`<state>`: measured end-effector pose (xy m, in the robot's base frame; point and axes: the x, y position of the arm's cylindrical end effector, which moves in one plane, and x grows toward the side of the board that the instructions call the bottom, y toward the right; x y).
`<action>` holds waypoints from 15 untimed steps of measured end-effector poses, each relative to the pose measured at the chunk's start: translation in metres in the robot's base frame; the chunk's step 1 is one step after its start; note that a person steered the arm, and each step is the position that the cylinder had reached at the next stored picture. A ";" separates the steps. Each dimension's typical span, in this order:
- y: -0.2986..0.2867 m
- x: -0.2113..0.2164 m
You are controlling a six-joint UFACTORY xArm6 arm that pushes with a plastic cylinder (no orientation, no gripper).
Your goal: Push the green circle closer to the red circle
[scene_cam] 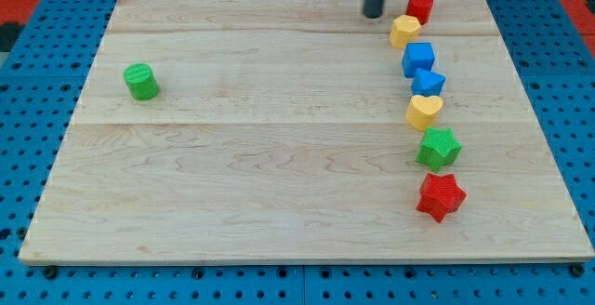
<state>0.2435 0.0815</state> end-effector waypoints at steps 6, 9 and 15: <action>-0.298 0.164; -0.304 0.079; -0.067 0.002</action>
<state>0.2451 0.0144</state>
